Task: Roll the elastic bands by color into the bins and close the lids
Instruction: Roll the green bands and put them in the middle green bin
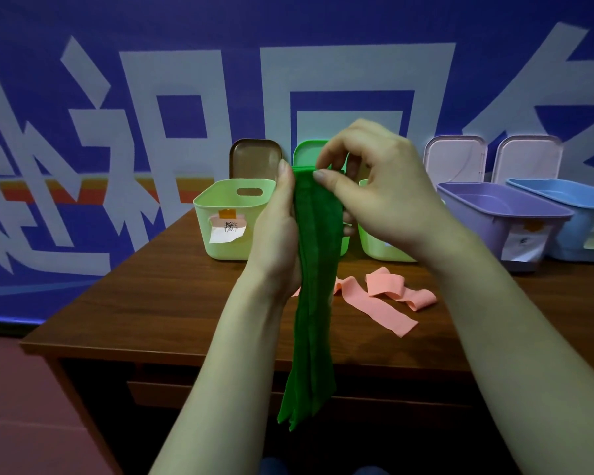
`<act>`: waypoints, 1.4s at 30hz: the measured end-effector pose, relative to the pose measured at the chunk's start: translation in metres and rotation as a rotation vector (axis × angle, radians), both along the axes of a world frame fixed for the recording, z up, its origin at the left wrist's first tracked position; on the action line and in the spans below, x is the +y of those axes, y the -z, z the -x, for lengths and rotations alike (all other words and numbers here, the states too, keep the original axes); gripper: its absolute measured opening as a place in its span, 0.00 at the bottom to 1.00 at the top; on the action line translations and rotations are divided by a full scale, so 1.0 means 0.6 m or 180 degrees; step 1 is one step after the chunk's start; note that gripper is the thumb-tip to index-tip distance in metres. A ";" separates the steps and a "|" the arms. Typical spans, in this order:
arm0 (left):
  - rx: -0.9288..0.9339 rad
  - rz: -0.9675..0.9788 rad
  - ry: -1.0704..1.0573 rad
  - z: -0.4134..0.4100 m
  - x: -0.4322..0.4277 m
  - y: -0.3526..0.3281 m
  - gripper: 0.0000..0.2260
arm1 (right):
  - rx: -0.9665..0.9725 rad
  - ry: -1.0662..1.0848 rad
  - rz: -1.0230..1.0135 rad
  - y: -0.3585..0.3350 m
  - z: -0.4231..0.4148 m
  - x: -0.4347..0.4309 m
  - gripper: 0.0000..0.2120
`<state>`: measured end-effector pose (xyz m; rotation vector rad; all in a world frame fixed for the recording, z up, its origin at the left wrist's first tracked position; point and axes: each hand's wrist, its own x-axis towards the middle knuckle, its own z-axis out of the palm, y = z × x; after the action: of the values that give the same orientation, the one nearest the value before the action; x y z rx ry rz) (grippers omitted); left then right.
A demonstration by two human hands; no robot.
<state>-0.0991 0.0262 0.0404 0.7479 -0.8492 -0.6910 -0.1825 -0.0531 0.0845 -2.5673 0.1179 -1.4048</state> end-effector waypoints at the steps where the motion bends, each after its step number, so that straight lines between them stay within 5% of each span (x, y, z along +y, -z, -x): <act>1: -0.0030 -0.0027 -0.0054 0.000 0.000 -0.001 0.27 | 0.0036 -0.0010 -0.0043 -0.001 0.000 0.000 0.02; 13: -0.0501 -0.0315 -0.0209 -0.011 0.004 0.003 0.33 | 0.0895 -0.0270 -0.0591 -0.011 0.009 -0.014 0.11; 21: -0.0371 -0.0196 -0.0234 -0.023 0.010 0.006 0.35 | 0.0517 -0.0946 -0.1371 -0.003 0.005 -0.003 0.08; 28: -0.0661 -0.0202 -0.0011 -0.026 0.008 0.016 0.43 | 0.0740 -0.1001 -0.1324 -0.005 0.003 -0.002 0.07; 36: -0.0581 -0.0200 -0.0010 -0.028 0.012 0.013 0.39 | 0.0686 -0.0432 -0.0789 -0.007 0.000 0.003 0.05; 42: -0.0329 -0.0030 -0.0064 -0.019 0.012 0.005 0.33 | 0.0368 -0.0544 -0.0981 -0.002 -0.010 0.013 0.09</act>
<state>-0.0878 0.0333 0.0374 0.8052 -0.9318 -0.6430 -0.1766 -0.0453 0.0856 -2.3404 0.1195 -1.0841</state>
